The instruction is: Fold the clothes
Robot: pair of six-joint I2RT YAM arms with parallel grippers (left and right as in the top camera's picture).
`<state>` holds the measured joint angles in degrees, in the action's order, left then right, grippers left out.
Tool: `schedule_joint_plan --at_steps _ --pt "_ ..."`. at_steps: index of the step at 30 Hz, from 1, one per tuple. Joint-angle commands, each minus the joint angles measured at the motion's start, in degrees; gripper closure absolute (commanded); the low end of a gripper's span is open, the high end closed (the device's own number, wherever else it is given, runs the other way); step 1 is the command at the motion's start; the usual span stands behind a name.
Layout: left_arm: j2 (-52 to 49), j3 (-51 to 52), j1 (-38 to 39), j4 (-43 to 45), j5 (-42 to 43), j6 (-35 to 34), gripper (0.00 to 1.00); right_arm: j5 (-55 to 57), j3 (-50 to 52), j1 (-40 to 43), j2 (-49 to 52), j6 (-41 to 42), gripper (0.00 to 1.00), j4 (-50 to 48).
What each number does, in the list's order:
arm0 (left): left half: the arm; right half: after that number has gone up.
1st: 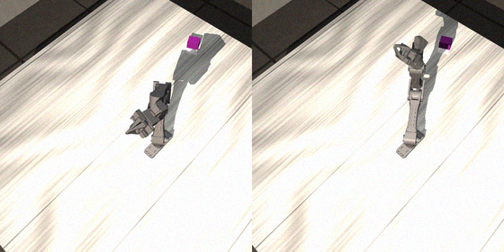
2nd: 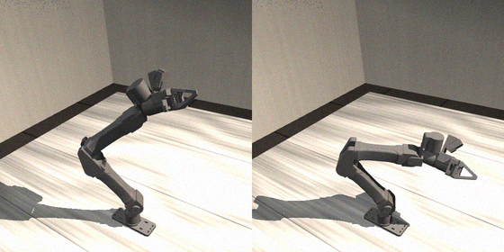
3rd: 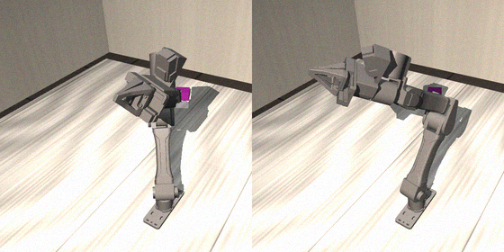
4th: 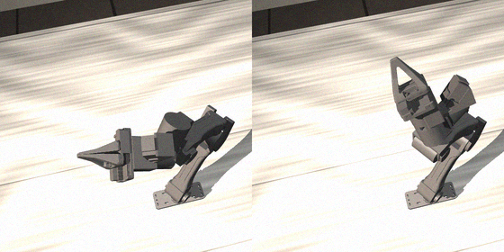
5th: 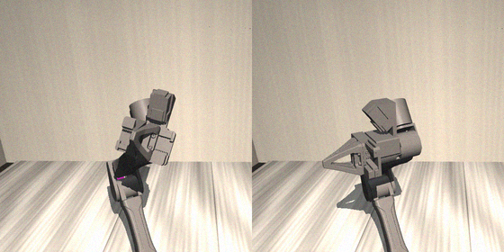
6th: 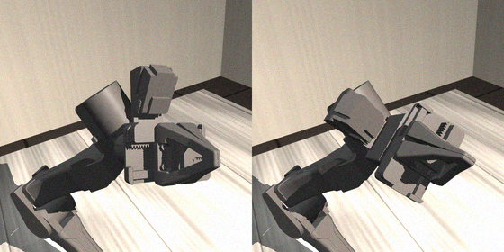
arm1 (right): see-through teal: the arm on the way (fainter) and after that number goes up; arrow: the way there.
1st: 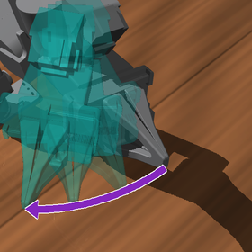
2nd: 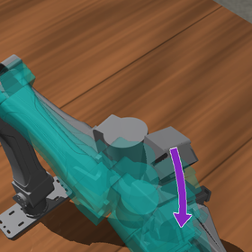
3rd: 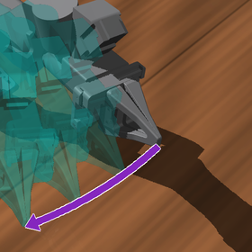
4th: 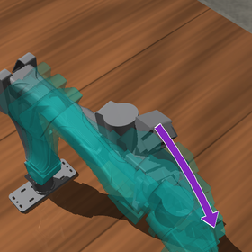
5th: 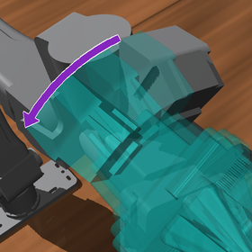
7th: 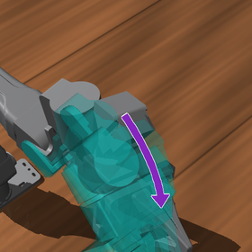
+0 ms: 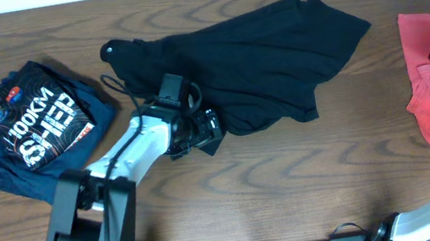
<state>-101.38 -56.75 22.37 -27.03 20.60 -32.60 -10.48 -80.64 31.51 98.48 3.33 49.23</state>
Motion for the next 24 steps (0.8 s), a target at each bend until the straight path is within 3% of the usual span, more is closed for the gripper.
schedule_joint_plan --at_steps 1,4,5,9,12,15,19,24 --pt "-3.6 1.2 1.1 -0.5 -0.5 -3.5 0.05 -0.9 -0.9 -1.0 -0.6 -1.1 0.6 1.4" --pt "-5.6 1.2 1.9 -0.8 0.2 -6.8 0.06 -0.9 -0.9 -1.0 -0.6 -2.0 0.61 1.7" --pt "-5.8 1.2 2.1 -0.7 0.2 -6.7 0.12 -0.9 -0.9 -1.0 -0.6 -2.2 0.61 1.9" --pt "-5.5 1.2 1.9 -2.3 0.6 -6.7 0.67 -0.9 -0.8 -1.0 -0.6 -2.2 0.61 2.3" --pt "-4.8 1.1 0.7 -5.9 0.6 -5.4 0.92 -0.9 -0.8 -1.0 -0.6 -2.2 0.62 2.3" --pt "-2.7 0.4 -2.3 -13.2 -1.3 -1.7 0.94 -0.7 -0.8 -1.0 -0.6 -2.2 0.62 2.5" --pt "2.2 -1.1 -9.3 -22.1 -12.4 2.8 0.94 -0.3 -0.7 -1.1 -0.6 -2.2 0.64 2.8" --pt "10.4 -2.4 -20.7 -21.8 -18.3 6.6 0.94 -0.3 -0.5 -2.0 -0.6 -2.2 0.65 3.4"
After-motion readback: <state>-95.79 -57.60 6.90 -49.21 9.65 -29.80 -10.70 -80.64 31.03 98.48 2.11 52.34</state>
